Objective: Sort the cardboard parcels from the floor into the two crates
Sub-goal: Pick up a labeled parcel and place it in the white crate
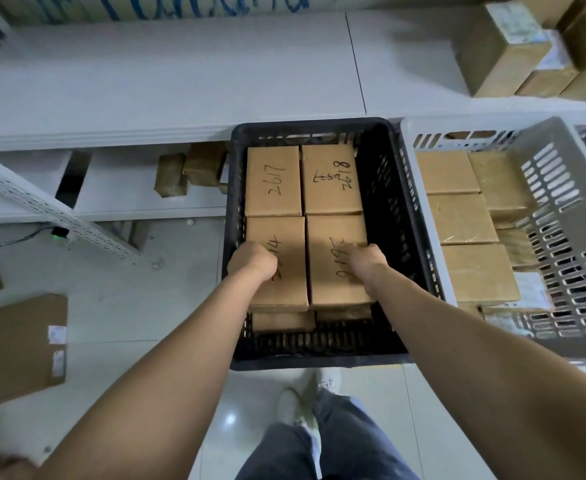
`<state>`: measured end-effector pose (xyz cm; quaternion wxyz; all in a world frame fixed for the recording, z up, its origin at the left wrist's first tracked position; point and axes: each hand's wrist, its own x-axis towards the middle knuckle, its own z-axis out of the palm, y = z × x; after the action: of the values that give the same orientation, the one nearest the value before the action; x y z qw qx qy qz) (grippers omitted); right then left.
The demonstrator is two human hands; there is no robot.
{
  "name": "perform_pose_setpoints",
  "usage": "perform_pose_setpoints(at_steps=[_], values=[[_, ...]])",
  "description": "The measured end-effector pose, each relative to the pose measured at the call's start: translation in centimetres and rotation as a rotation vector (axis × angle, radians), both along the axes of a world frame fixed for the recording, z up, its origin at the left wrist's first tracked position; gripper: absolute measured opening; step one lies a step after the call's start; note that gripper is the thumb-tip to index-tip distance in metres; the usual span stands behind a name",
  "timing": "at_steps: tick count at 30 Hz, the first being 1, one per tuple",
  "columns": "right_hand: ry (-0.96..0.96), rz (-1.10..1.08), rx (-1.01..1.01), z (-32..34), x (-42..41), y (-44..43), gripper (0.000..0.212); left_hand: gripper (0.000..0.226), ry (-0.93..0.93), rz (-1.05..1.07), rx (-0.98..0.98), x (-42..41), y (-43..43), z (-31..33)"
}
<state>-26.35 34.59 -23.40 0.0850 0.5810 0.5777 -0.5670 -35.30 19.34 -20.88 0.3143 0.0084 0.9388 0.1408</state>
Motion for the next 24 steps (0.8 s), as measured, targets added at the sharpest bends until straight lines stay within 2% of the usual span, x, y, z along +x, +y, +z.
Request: perform_pose_setpoints(at_steps=[8,13,17,20,24], values=[[-0.052,0.030,0.079,-0.8,0.2,0.5,0.071,0.040,-0.089,0.113,0.078,-1.1,-1.0,-0.5],[-0.073,0.048,0.055,-0.7,0.1,1.0,0.064,0.036,-0.188,0.135,0.103,-1.0,-1.0,-0.5],[-0.058,0.059,0.096,-0.6,-0.9,1.9,0.063,0.030,-0.006,0.072,0.068,-2.0,0.4,0.0],[-0.028,0.072,0.146,-0.3,-2.4,3.2,0.062,0.031,0.141,0.088,0.155,-3.5,1.6,0.4],[0.045,0.074,0.164,0.4,-4.1,5.1,0.061,0.039,0.186,0.061,0.225,-5.9,3.0,0.0]])
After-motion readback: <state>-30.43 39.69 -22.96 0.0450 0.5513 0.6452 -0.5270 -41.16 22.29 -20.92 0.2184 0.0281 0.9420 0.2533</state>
